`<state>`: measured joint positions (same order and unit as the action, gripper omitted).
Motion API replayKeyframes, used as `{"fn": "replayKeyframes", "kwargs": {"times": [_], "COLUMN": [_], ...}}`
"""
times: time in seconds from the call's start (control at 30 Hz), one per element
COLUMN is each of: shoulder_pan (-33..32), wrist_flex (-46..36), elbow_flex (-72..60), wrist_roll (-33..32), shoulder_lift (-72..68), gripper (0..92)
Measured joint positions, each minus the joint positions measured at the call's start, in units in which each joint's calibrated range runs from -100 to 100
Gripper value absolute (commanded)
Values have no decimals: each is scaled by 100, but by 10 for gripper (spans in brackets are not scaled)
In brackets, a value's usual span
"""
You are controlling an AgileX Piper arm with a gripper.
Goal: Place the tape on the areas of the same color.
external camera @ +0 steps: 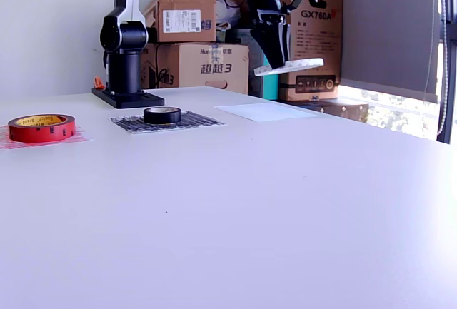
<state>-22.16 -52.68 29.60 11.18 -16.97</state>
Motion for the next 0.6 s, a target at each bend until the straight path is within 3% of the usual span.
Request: {"fn": "replayKeyframes", "kwargs": {"times": [0.6], "shoulder_pan": [58], "wrist_flex": [15], "elbow_flex": [239], "wrist_roll": [3066], "shoulder_lift": [0], "gripper": [1]}}
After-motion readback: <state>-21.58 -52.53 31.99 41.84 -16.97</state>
